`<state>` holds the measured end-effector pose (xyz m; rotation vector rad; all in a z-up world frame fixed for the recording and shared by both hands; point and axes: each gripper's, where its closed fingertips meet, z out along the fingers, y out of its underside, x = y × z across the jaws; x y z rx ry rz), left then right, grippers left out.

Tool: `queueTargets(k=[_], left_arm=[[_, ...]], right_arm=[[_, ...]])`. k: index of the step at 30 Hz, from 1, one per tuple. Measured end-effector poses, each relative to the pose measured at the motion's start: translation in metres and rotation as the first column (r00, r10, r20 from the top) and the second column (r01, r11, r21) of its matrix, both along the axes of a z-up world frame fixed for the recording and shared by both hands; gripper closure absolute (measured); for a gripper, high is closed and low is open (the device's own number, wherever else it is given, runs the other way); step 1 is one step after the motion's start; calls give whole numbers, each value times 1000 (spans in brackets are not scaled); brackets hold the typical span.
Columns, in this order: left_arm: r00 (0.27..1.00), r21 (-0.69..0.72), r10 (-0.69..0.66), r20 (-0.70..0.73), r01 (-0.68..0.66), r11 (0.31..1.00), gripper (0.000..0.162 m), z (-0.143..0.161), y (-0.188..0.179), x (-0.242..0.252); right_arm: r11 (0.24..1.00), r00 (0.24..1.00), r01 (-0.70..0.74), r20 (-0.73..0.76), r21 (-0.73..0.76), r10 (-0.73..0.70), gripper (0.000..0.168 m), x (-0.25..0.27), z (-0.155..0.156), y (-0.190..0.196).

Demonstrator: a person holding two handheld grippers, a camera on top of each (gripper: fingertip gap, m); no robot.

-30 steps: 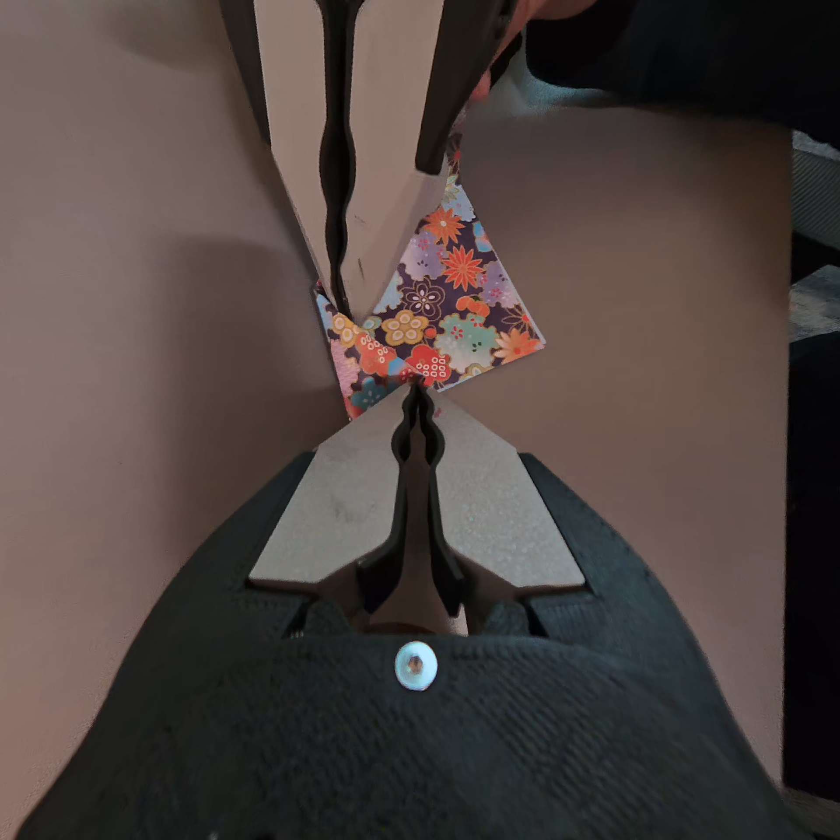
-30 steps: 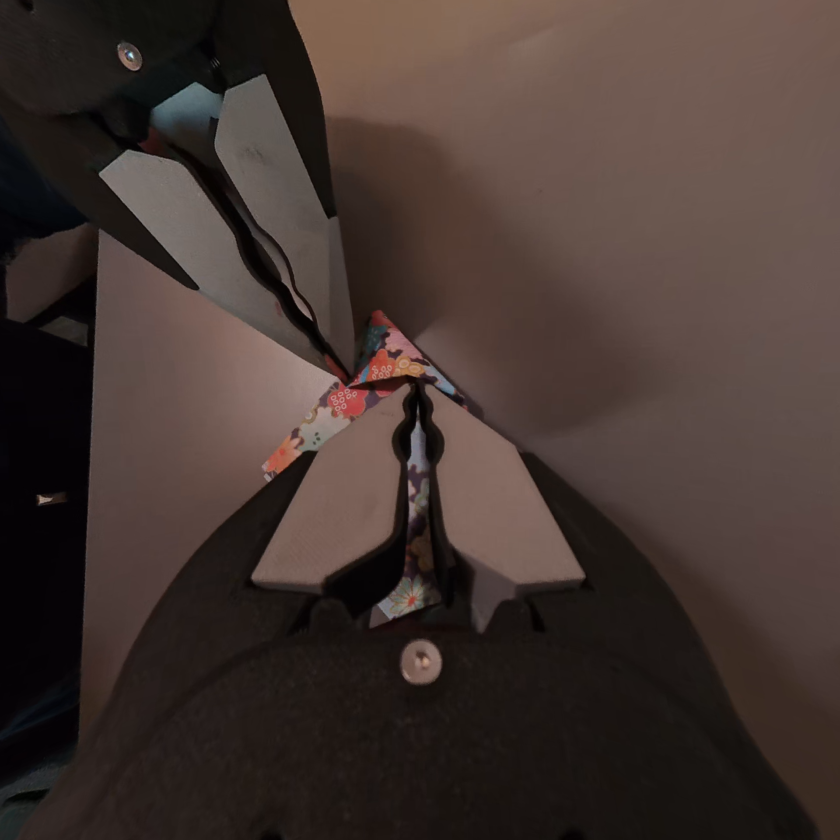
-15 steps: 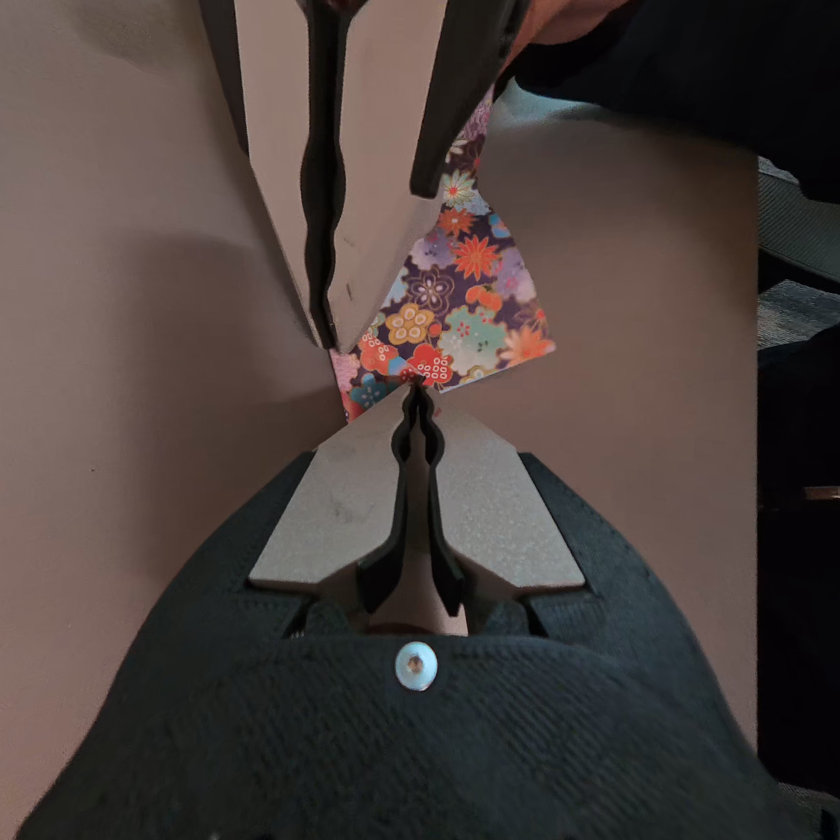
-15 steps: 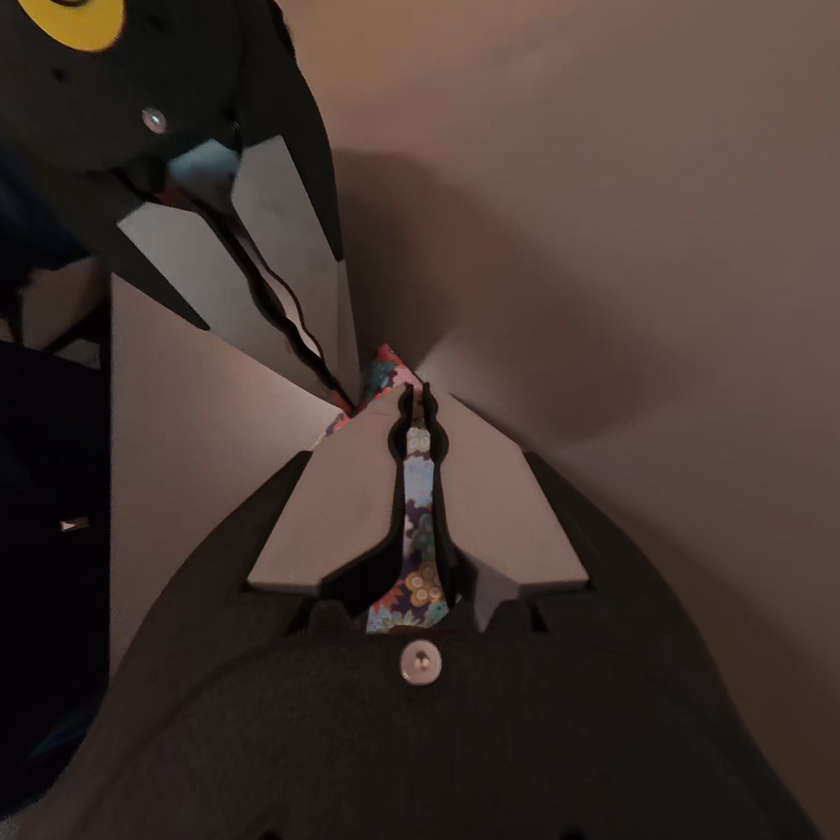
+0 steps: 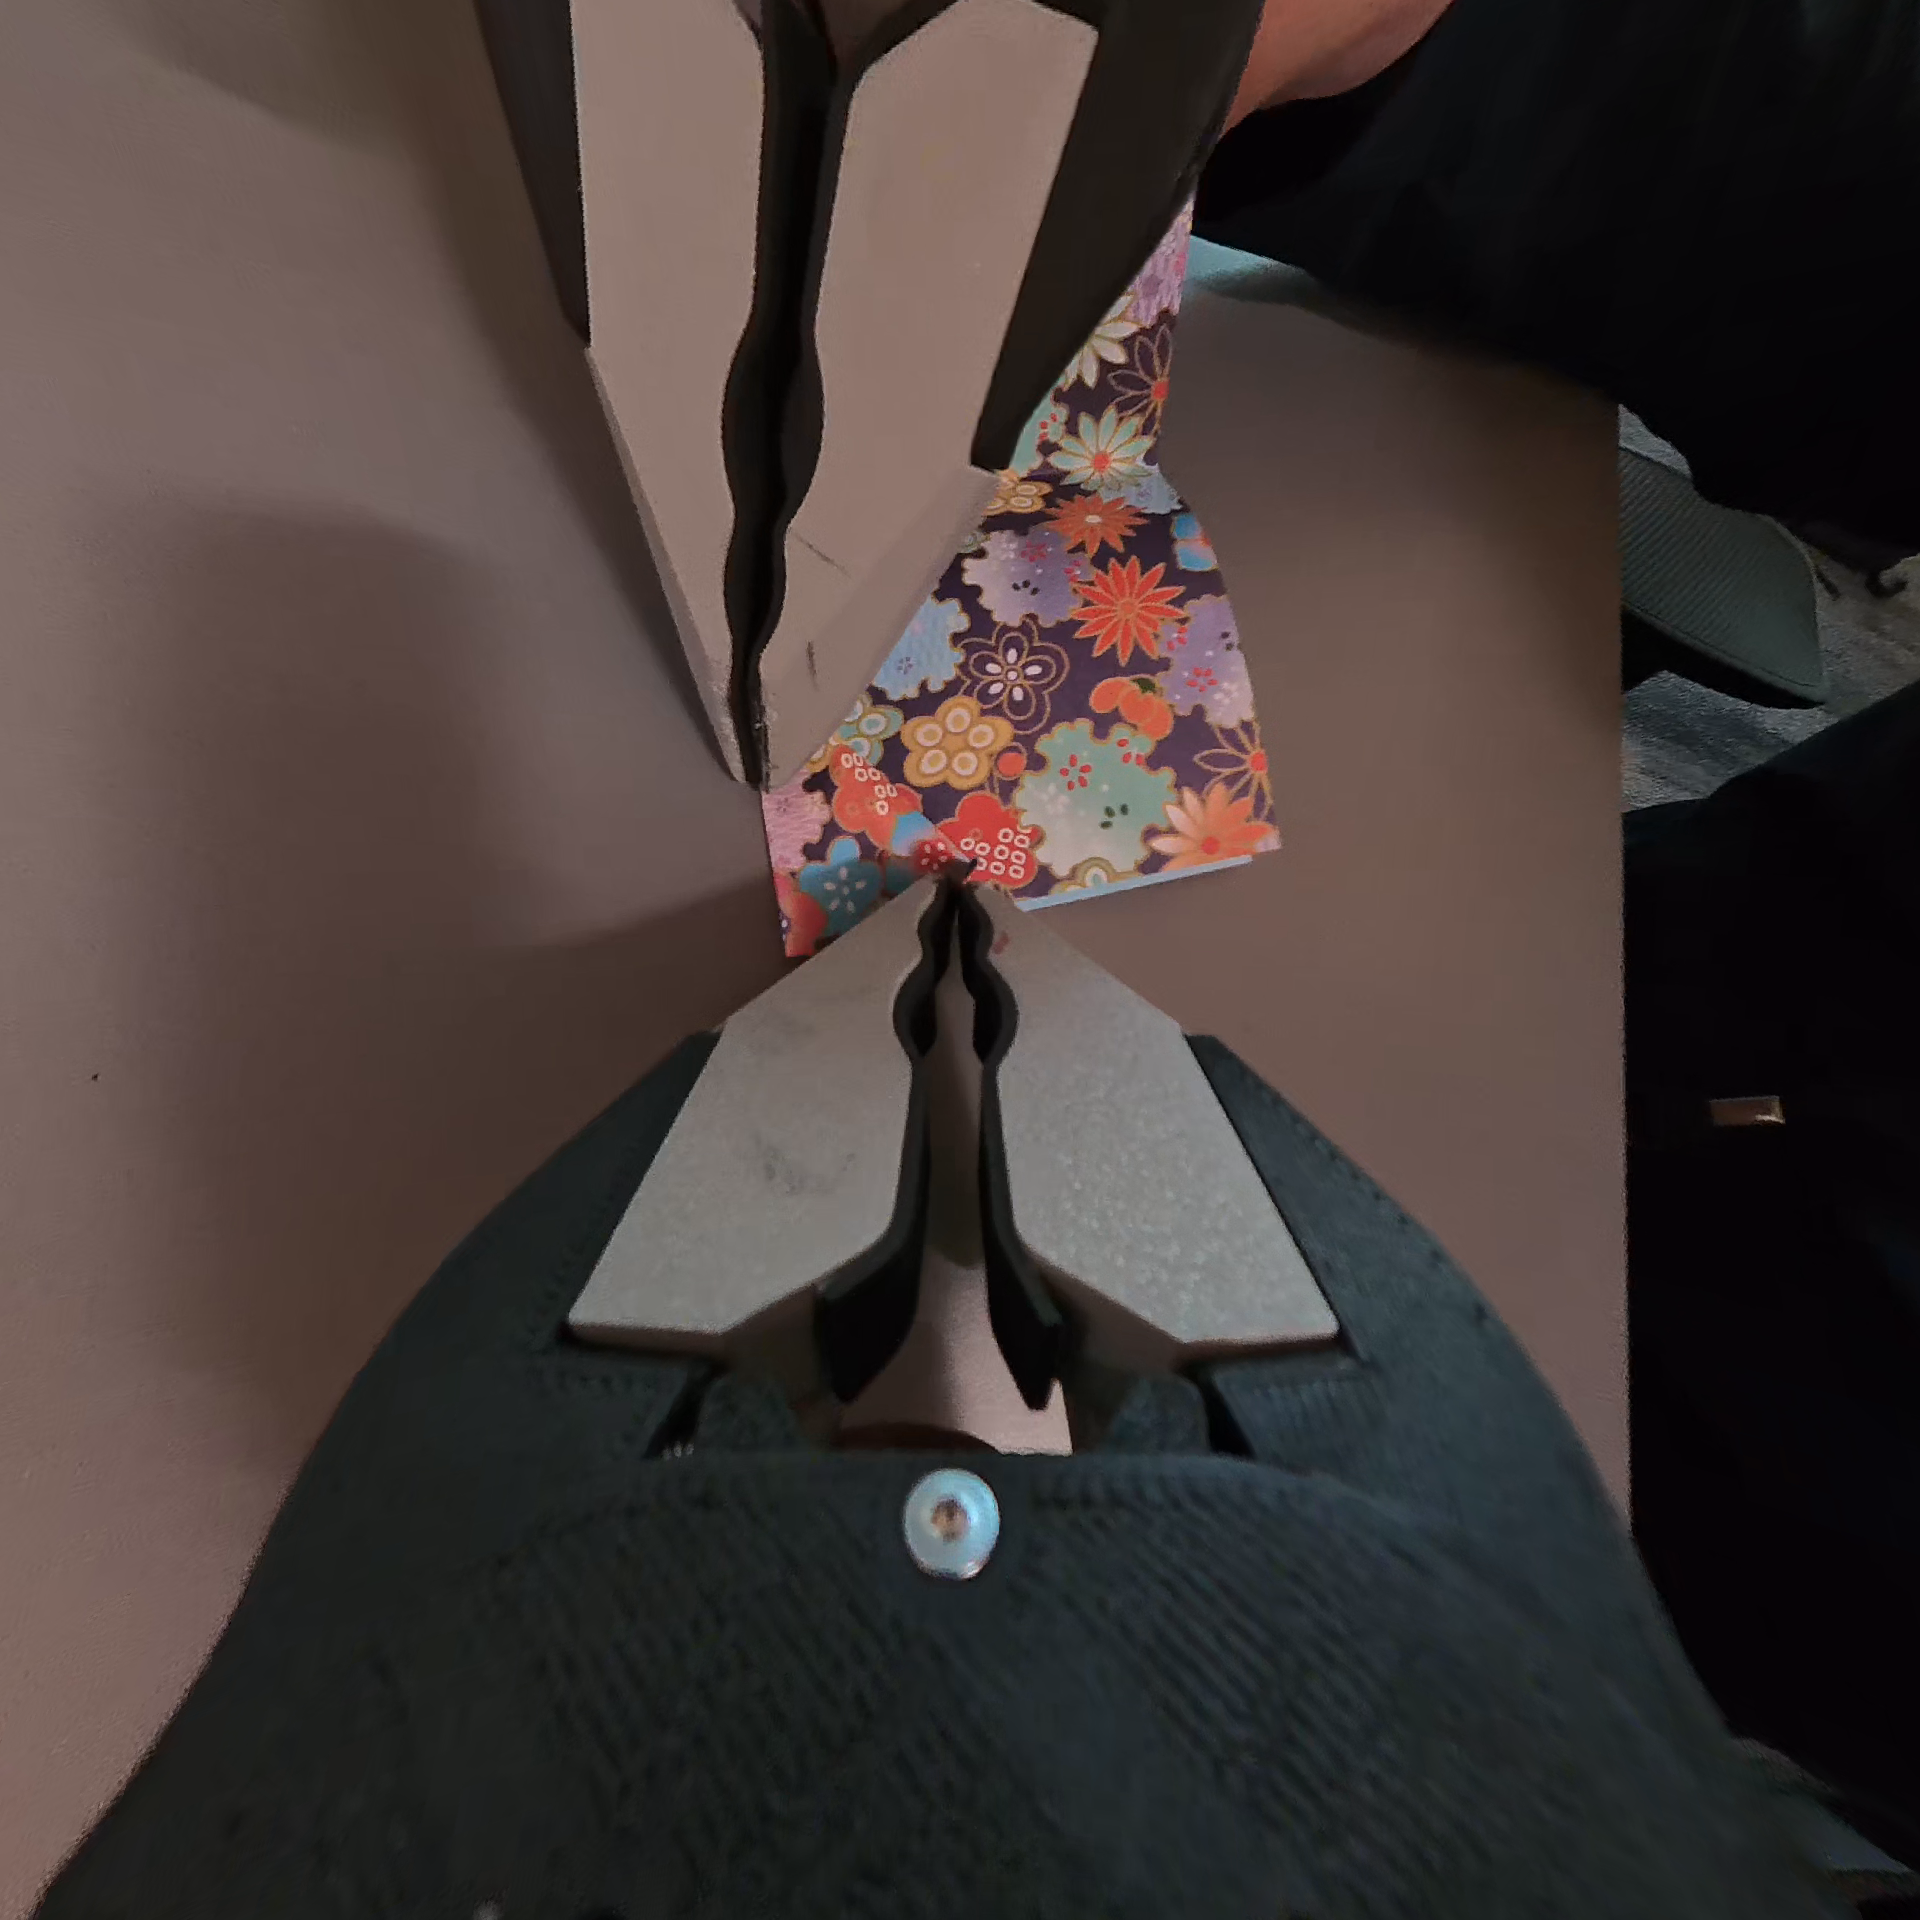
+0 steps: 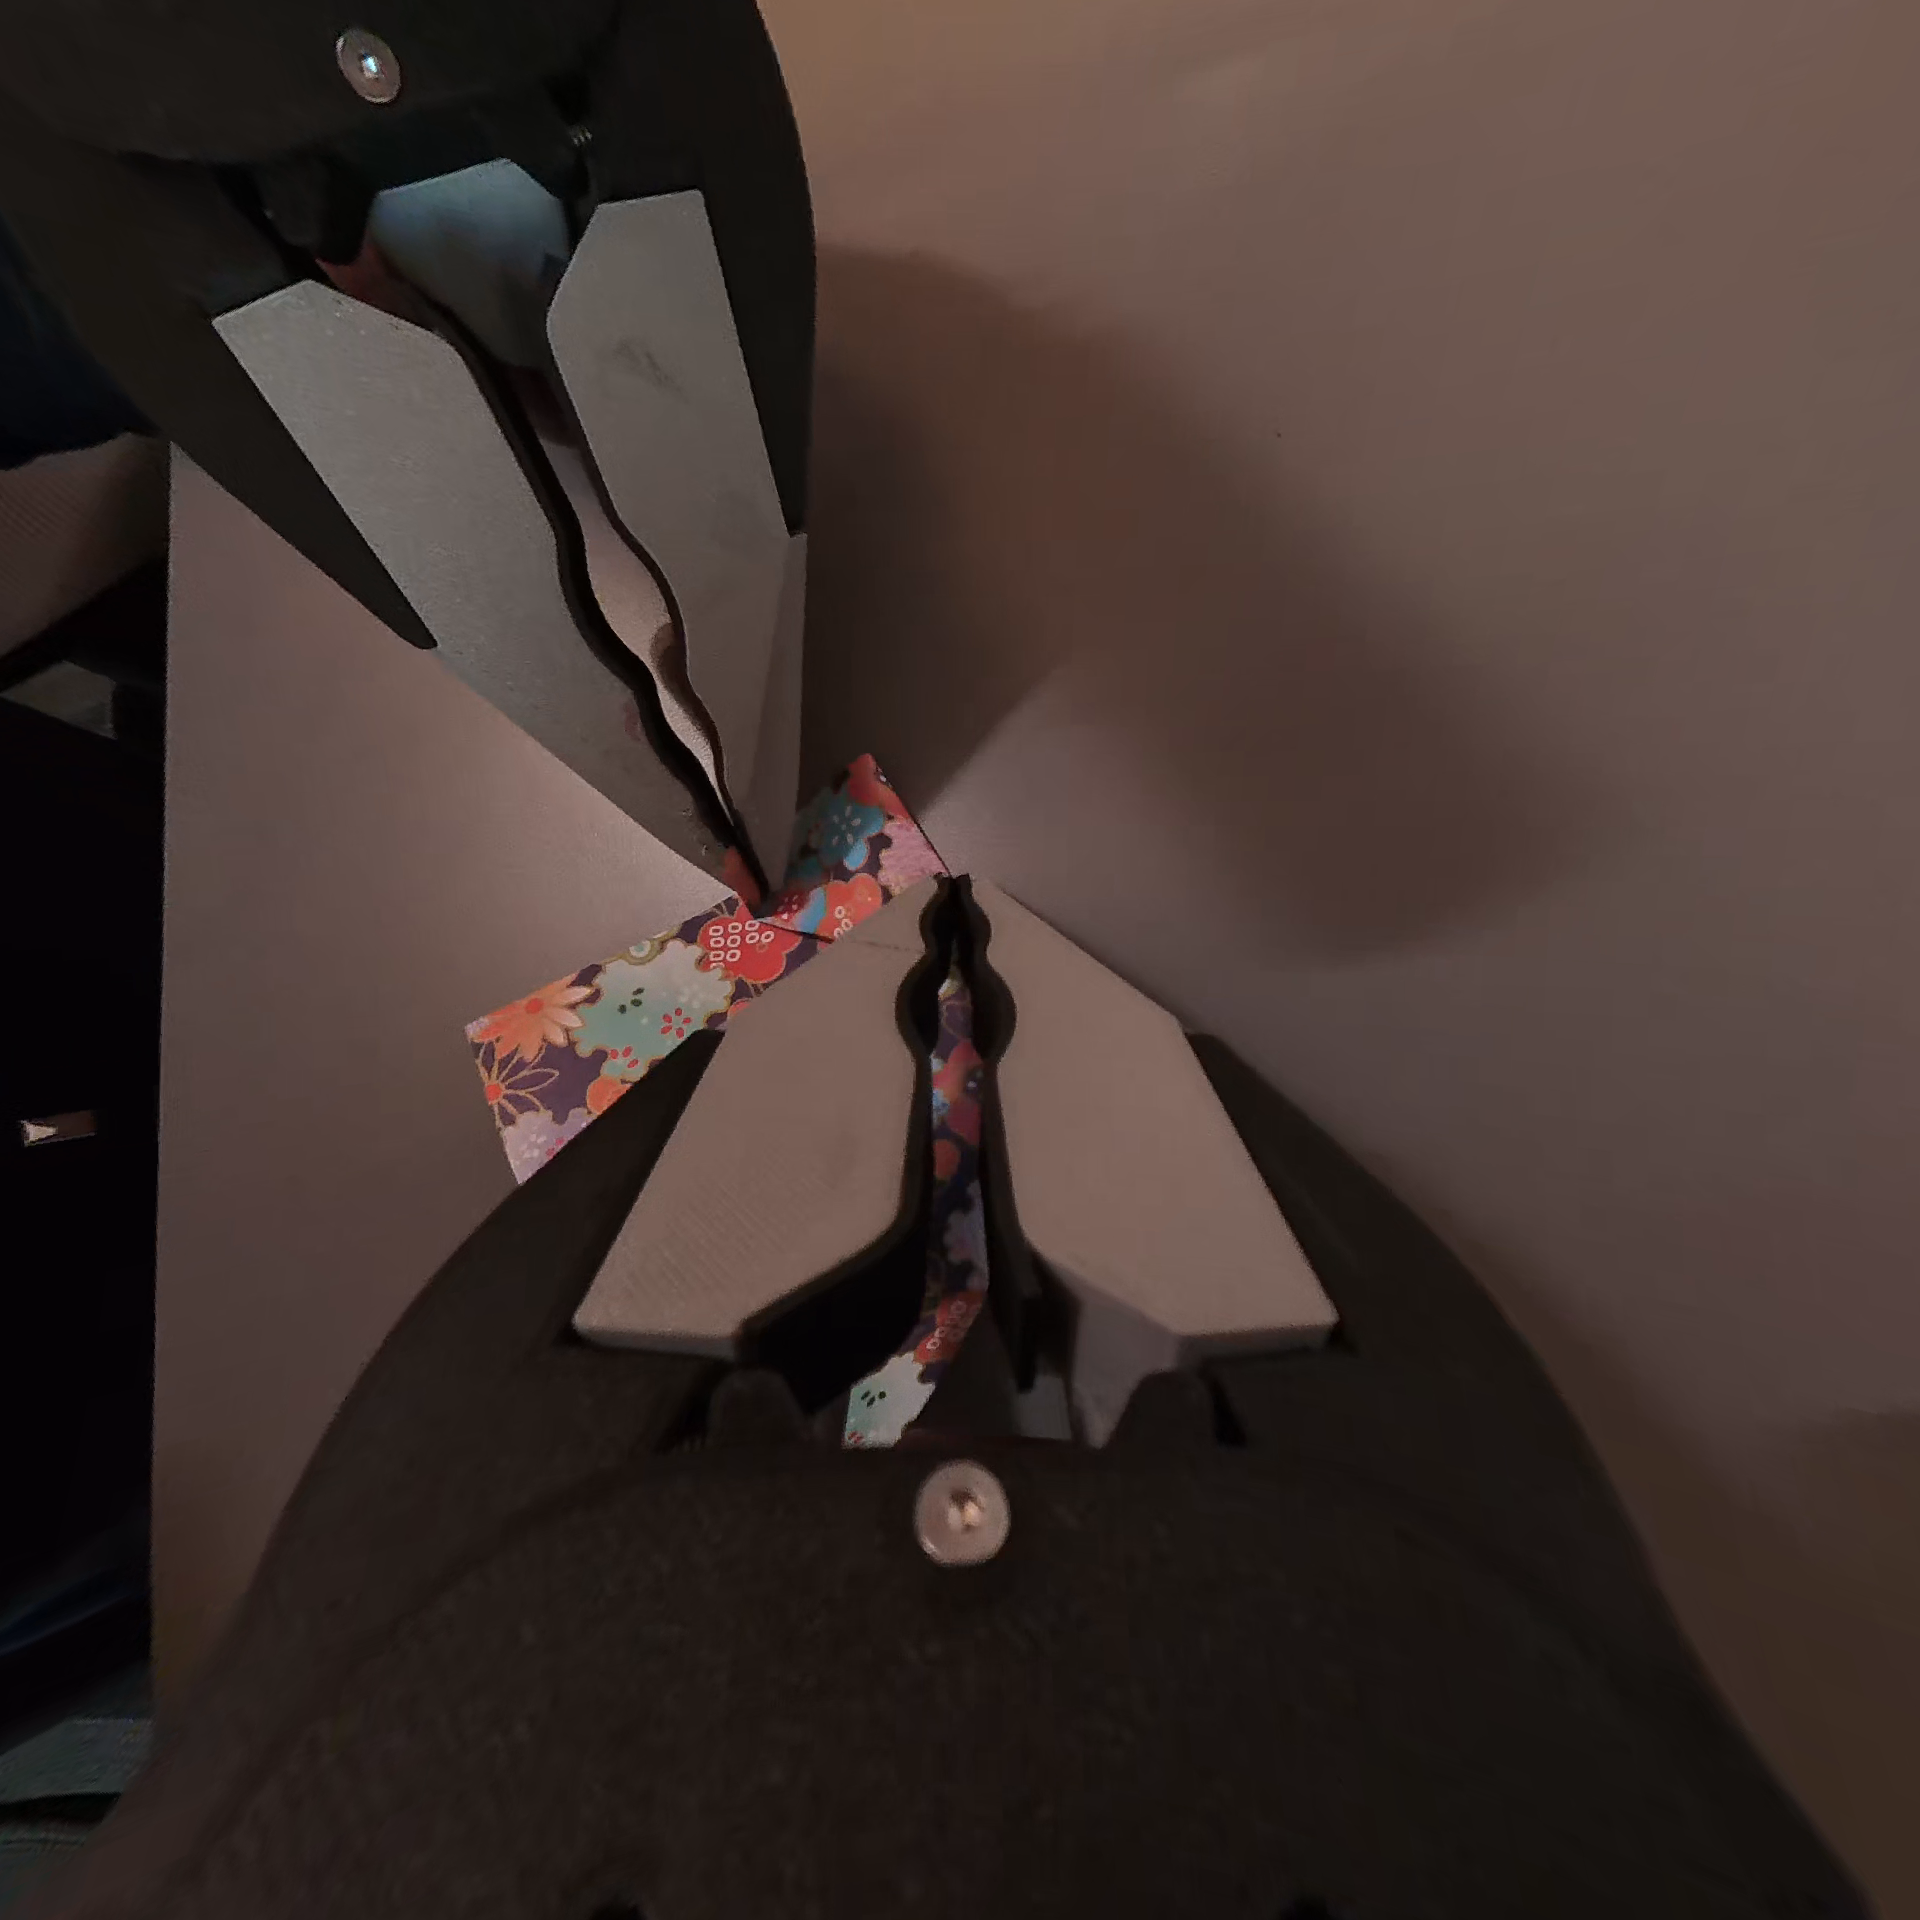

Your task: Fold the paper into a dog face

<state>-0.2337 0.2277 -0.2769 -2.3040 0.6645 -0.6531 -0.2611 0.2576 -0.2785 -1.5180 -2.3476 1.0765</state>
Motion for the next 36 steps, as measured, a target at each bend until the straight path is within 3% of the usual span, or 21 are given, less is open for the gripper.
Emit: queueTargets(k=[3,8,11,17,28,36], left_arm=[[999,-8,-19,33,19,1000,157,4,-3,4],[962,48,45,270,-60,997,162,46,7,-1],[971,7,156,184,-160,987,162,29,19,-19],[987,-58,152,45,-149,987,162,0,20,-11],[983,-59,173,67,-169,984,162,0,20,-10],[979,-74,181,98,-175,982,162,0,20,-11]], right_arm=[[1000,1000,-14,-12,20,14,168,0,0,0],[998,999,-26,-26,51,28,168,0,0,0],[998,999,-28,-27,53,30,168,0,0,-1],[998,999,-32,-30,60,34,168,0,-1,-1],[997,997,-69,-23,45,70,168,7,5,-8],[988,995,-89,-22,128,92,168,8,0,-6]])
